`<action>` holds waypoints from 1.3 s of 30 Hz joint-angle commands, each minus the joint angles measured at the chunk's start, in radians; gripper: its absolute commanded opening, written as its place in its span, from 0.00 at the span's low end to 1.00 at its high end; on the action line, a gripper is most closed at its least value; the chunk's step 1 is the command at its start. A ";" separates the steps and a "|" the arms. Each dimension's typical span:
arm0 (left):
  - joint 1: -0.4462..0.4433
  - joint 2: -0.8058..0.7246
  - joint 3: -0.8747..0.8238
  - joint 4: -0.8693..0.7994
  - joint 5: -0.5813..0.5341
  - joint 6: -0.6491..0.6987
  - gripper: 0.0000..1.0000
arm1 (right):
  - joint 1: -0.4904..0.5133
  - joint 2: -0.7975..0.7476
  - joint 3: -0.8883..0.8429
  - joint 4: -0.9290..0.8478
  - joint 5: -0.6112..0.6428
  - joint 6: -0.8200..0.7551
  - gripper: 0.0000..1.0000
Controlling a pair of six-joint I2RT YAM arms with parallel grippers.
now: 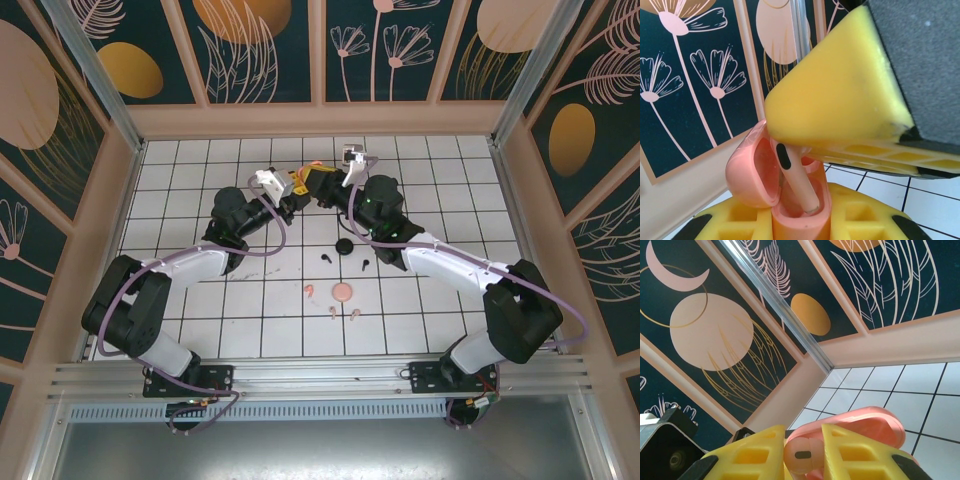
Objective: Insert the wireless bluetooth earbuds into the charging case
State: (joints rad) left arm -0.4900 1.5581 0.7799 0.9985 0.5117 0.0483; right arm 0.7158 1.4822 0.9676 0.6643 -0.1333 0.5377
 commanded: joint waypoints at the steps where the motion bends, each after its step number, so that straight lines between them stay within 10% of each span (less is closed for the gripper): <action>1: -0.017 -0.038 0.033 0.035 0.054 -0.007 0.00 | -0.017 0.019 -0.010 0.046 0.018 0.011 0.21; 39: -0.027 -0.047 0.063 0.120 0.014 -0.122 0.00 | 0.025 0.047 -0.075 -0.007 0.059 -0.112 0.24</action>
State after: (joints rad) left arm -0.4980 1.5581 0.7971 0.9646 0.5003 -0.0486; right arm 0.7330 1.4960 0.9199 0.7563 -0.0910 0.4171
